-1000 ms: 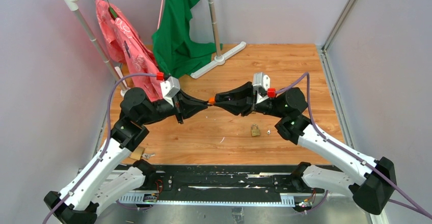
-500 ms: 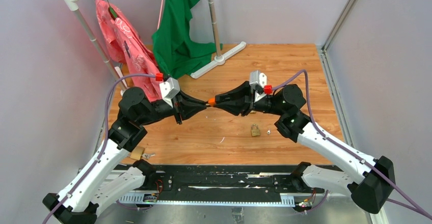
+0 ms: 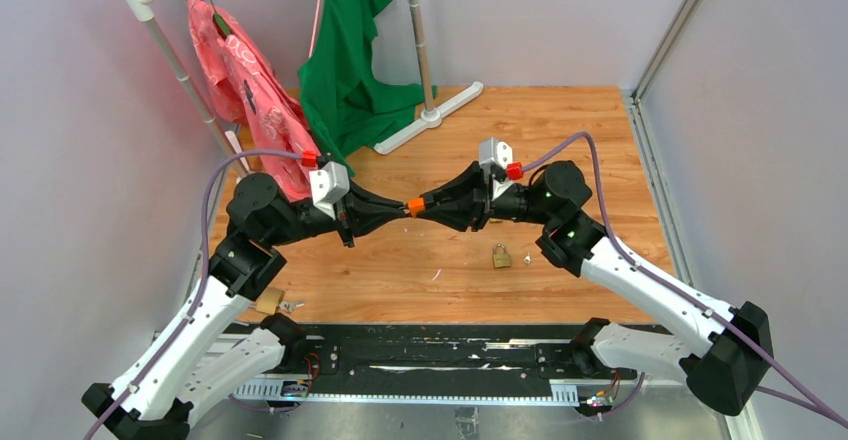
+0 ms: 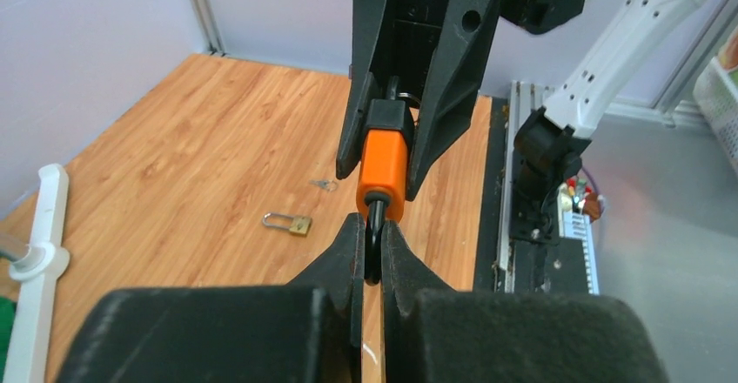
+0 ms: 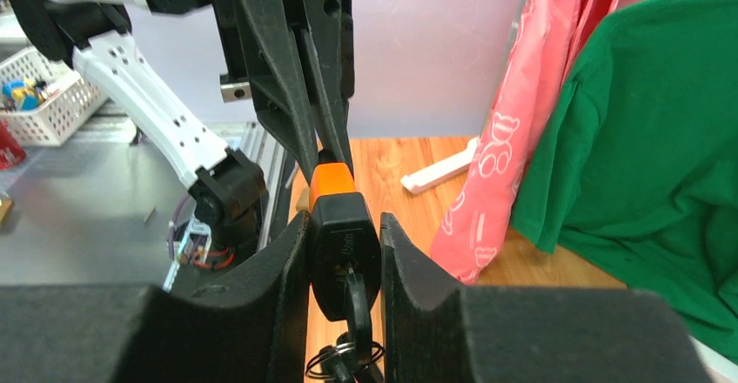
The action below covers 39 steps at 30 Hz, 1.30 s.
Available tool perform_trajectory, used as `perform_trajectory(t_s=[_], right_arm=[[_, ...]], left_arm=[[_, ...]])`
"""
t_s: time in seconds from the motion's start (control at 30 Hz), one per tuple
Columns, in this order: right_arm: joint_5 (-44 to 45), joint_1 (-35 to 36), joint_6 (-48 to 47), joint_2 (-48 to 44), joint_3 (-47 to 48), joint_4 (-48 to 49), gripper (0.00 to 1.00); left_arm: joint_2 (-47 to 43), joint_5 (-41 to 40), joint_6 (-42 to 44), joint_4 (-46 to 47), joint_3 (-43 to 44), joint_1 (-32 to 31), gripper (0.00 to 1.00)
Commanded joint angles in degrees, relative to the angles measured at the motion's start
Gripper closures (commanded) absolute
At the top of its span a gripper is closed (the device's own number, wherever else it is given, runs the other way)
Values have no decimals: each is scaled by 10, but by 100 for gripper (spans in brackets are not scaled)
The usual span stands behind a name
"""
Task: Lock with the key
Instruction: Lock the lock.
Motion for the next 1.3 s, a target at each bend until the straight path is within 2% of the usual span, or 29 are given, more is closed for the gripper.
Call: perform_trajectory(t_s=[0.0, 0.1, 0.27, 0.43, 0.63, 0.87, 1.13, 1.2, 1.27], right_arm=[[34, -5, -94, 14, 21, -154, 89], [33, -6, -129, 6, 39, -228, 75], [35, -12, -173, -8, 71, -318, 44], [38, -13, -192, -10, 91, -379, 29], [4, -14, -211, -16, 113, -404, 29], [-52, -9, -198, -10, 126, -372, 34], [-54, 11, -192, -4, 128, -362, 33], [-53, 13, -192, -2, 129, -365, 37], [-55, 13, -192, 3, 132, -374, 48]], left_arm=[[-15, 54, 63, -23, 45, -17, 100], [-19, 51, 107, -59, 49, -17, 100], [-18, 61, 176, -131, 60, -17, 100], [-17, 62, 198, -153, 63, -17, 100], [-15, 59, 220, -173, 65, -17, 100], [-13, 55, 210, -170, 64, -17, 100], [-12, 52, 203, -169, 63, -17, 100], [-11, 52, 200, -166, 63, -17, 100], [-11, 53, 197, -162, 63, -17, 100]])
